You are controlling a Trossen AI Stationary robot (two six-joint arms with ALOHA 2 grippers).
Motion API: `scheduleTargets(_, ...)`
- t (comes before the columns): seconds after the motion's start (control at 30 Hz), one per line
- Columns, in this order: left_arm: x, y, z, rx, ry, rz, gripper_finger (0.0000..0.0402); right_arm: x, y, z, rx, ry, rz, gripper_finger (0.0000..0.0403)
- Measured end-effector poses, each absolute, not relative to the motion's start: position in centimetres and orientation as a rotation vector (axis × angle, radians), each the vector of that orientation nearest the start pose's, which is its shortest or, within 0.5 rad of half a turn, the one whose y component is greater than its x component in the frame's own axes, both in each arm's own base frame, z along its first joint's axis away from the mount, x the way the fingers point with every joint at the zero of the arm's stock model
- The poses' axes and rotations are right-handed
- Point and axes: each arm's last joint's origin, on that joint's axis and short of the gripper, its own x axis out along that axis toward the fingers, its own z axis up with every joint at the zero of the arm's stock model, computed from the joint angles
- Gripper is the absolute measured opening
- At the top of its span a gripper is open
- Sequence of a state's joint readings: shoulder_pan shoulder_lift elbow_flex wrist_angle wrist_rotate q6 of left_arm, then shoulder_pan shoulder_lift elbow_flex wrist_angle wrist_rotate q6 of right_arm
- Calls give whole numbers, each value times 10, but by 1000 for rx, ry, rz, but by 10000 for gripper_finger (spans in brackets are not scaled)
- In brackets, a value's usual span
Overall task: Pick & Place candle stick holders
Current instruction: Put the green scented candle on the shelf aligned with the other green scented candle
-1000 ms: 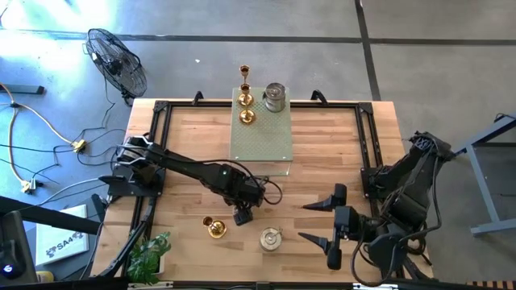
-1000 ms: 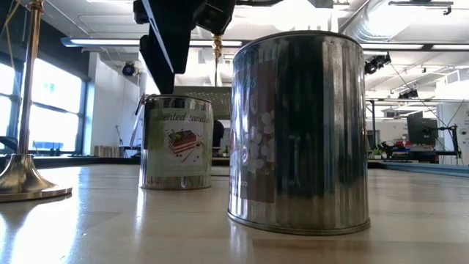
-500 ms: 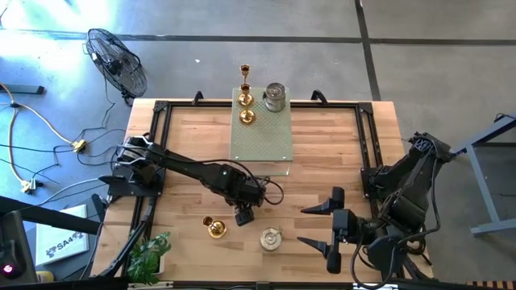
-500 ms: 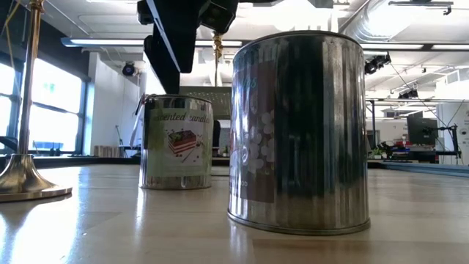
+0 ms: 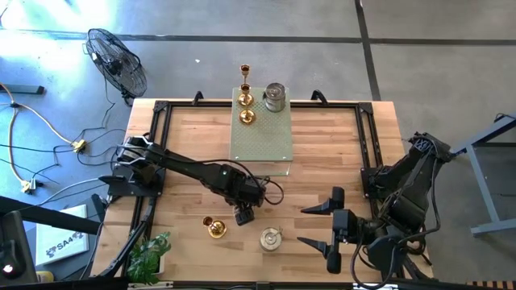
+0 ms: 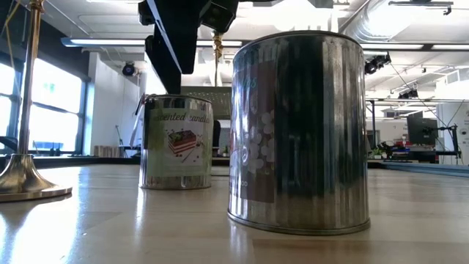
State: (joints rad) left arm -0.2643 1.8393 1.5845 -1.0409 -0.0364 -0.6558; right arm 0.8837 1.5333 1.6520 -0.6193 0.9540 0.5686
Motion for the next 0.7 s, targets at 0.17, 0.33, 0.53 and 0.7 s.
scheduleTargets(0.17, 358, -97, 251, -355, 1329, 235, 399, 222, 233, 415, 166, 271, -151, 307)
scheduleTargets(0.33, 363, -102, 242, -344, 1344, 207, 399, 221, 233, 416, 166, 268, -154, 307)
scheduleTargets(0.53, 366, -104, 239, -350, 1336, 192, 399, 221, 232, 416, 167, 268, -154, 307)
scheduleTargets(0.7, 366, -104, 239, -347, 1334, 188, 399, 221, 232, 416, 166, 268, -155, 307)
